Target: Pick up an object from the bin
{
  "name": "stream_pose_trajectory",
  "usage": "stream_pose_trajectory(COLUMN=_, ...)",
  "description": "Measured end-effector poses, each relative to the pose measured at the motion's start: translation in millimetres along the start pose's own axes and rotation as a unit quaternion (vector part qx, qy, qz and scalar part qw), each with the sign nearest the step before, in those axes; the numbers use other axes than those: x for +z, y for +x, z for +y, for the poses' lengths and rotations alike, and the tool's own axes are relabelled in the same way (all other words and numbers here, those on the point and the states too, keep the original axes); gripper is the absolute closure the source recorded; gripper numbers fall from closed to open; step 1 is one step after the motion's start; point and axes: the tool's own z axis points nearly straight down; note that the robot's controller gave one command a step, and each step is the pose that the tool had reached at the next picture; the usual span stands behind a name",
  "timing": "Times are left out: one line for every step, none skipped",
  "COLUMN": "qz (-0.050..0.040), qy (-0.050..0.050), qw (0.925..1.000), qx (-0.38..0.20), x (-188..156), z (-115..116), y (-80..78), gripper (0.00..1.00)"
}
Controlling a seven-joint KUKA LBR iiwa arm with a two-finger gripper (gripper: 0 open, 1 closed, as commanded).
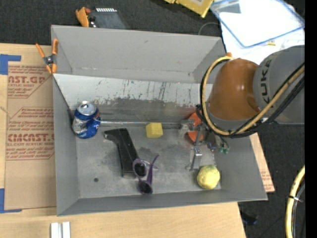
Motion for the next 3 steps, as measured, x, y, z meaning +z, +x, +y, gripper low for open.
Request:
stream_pose_trajectory(qz=-0.0034, qy=0.0, qw=1.0, qx=0.0, x=-4.6, z=0.1, y=-1.5, gripper=0.0)
stream_pose_trajectory(qz=-0.0035, qy=0.0, qw=0.9999, qx=0.01, x=-40.4, z=2.9, y=-15.9, gripper=0.0)
stream_pose_trajectory(qz=-0.0019, qy=0.0, qw=0.9998, qx=-0.021, x=-52.8, z=-44.4, y=-21.5, gripper=0.0)
